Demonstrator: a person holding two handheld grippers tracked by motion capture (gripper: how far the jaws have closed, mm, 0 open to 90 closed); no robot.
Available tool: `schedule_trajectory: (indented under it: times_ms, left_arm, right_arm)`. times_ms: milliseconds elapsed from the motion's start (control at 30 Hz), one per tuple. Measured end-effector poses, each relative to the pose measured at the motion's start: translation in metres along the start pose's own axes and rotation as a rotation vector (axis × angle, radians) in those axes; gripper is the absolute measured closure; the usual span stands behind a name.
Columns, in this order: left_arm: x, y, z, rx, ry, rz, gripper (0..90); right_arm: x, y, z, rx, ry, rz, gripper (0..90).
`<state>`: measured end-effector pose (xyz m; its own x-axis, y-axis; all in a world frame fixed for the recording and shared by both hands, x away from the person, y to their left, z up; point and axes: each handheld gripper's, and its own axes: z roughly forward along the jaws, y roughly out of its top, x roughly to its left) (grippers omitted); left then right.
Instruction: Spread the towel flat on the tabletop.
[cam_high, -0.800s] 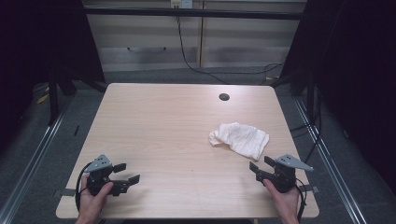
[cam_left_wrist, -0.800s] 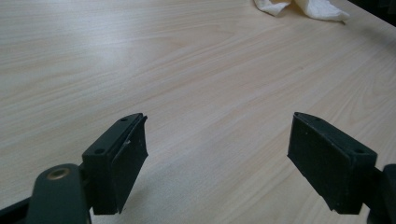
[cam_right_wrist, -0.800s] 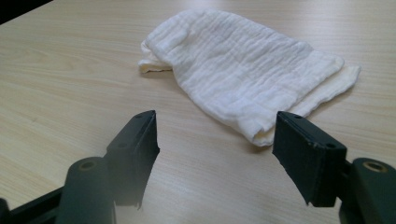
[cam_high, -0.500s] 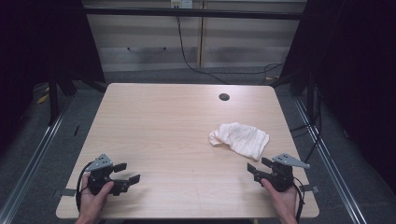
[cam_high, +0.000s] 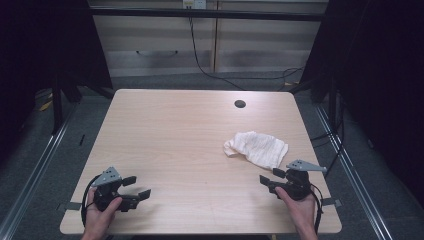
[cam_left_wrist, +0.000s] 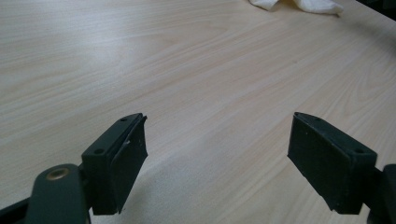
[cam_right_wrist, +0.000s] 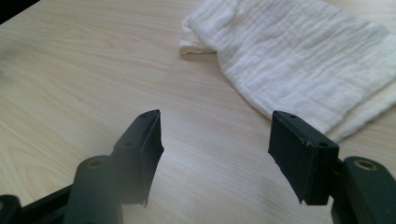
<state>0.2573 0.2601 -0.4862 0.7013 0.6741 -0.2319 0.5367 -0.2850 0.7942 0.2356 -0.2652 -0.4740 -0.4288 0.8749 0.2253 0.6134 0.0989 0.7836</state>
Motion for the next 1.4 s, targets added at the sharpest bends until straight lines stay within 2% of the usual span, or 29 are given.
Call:
schedule_trajectory:
  times_ms: [167,233,300,333,400,467,533,633,767,800,900,967,1033,1067,1200,1233,1267,1300,1400]
  left_arm:
    - [0.002,0.0,0.002,0.005,0.005,-0.008,19.1]
    - [0.003,0.0,0.002,0.004,0.005,-0.011,19.0]
    - [0.003,0.0,0.001,-0.002,0.002,-0.006,19.0]
    - [0.002,0.0,0.0,-0.005,0.003,-0.008,19.0]
    - [0.002,0.0,0.0,-0.007,0.012,-0.02,19.1]
    - [0.004,-0.001,-0.001,-0.013,0.007,-0.036,19.4]
    - [0.005,-0.001,-0.001,-0.012,0.01,-0.036,19.2]
    - [0.007,0.0,0.0,0.001,0.002,-0.037,19.2]
    - [0.006,0.0,0.001,0.001,-0.001,-0.034,19.2]
    - [0.005,0.0,0.001,0.0,-0.004,-0.03,19.2]
    - [0.005,0.0,0.001,0.001,-0.001,-0.024,19.2]
    - [0.005,0.0,0.001,0.004,-0.003,-0.024,19.1]
    - [0.005,0.0,0.001,0.005,-0.005,-0.023,19.1]
    - [0.005,0.0,0.001,0.007,-0.005,-0.019,19.1]
    - [0.005,0.0,0.002,0.006,-0.004,-0.021,19.1]
    - [0.005,0.0,0.001,0.006,-0.005,-0.022,19.1]
    - [0.005,0.0,0.001,0.004,-0.006,-0.023,19.1]
    - [0.005,0.0,0.001,0.002,-0.009,-0.025,19.1]
    - [0.005,0.0,0.001,0.003,-0.004,-0.025,19.1]
  right_arm:
    - [-0.003,0.005,0.007,0.012,0.012,0.004,36.0]
    - [-0.008,0.014,0.012,0.014,0.007,-0.006,36.5]
    - [-0.011,0.02,0.015,-0.004,0.001,0.01,36.2]
    - [-0.011,0.023,0.016,-0.011,0.012,0.034,36.2]
    - [-0.013,0.027,0.021,-0.011,0.024,0.04,35.5]
    - [-0.013,0.032,0.028,0.01,0.012,0.005,34.9]
    - [-0.015,0.036,0.034,0.02,0.02,0.003,35.1]
    - [-0.019,0.044,0.042,0.044,0.006,-0.037,36.1]
    - [-0.028,0.055,0.047,0.054,0.011,-0.031,38.5]
    - [-0.031,0.058,0.048,0.049,-0.003,-0.02,39.1]
    - [-0.04,0.063,0.051,0.048,-0.005,0.008,41.0]
    - [-0.044,0.066,0.055,0.078,-0.012,0.0,41.1]
    - [-0.045,0.07,0.061,0.124,-0.015,-0.029,41.1]
    - [-0.046,0.072,0.063,0.13,-0.017,-0.039,41.1]
    - [-0.047,0.076,0.069,0.12,0.001,-0.043,40.3]
    - [-0.049,0.077,0.07,0.113,0.021,-0.027,40.2]
    - [-0.055,0.074,0.075,0.102,0.019,0.004,38.9]
    - [-0.055,0.074,0.075,0.102,0.019,0.004,38.9]
    - [-0.059,0.072,0.082,0.147,-0.025,-0.014,39.4]
